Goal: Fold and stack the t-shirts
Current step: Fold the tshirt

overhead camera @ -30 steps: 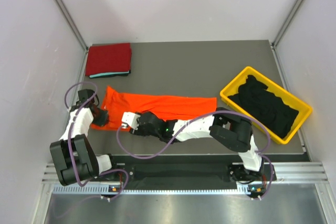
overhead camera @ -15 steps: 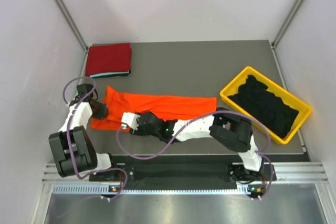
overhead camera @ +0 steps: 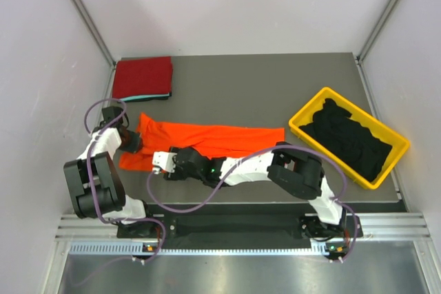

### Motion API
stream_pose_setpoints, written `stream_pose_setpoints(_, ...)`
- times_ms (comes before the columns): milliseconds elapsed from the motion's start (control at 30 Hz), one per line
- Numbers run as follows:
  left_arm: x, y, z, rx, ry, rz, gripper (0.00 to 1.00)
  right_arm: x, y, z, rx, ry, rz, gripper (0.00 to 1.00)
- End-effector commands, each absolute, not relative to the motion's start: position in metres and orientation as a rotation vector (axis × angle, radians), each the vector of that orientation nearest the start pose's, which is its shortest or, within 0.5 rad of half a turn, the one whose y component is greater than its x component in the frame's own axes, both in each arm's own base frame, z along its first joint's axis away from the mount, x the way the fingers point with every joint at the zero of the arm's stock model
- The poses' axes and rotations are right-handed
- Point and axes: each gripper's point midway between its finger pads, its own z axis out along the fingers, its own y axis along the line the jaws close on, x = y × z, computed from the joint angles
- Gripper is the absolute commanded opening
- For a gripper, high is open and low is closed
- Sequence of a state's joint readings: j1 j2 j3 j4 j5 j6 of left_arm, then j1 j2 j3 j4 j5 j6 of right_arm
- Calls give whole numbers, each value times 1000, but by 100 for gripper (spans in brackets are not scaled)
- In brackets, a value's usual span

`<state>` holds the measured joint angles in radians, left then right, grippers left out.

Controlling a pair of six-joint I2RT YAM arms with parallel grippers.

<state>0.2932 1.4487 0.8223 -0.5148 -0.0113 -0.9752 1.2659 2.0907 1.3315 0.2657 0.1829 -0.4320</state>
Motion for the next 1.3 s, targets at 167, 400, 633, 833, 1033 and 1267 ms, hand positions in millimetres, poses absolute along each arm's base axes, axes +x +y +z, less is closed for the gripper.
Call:
stream_pose_setpoints(167, 328, 63, 59, -1584, 2132, -225, 10, 204, 554, 72, -1535, 1322, 258, 62)
stream_pose_setpoints(400, 326, 63, 58, -1583, 2134, -224, 10, 221, 557, 79, -1450, 1329, 184, 48)
stream_pose_setpoints(633, 328, 67, 65, -1561, 2120, -210, 10, 226, 563, 90, -1435, 1314, 189, 28)
stream_pose_setpoints(833, 330, 68, 69, -1557, 2109, -210, 10, 226, 565, 91, -1444, 1321, 203, 45)
stream_pose_setpoints(1033, 330, 67, 66, -1562, 2114, -214, 10, 228, 566, 84, -1448, 1346, 217, 42)
stream_pose_setpoints(1267, 332, 67, 66, -1565, 2111, -219, 10, 232, 569, 81, -1455, 1352, 208, 37)
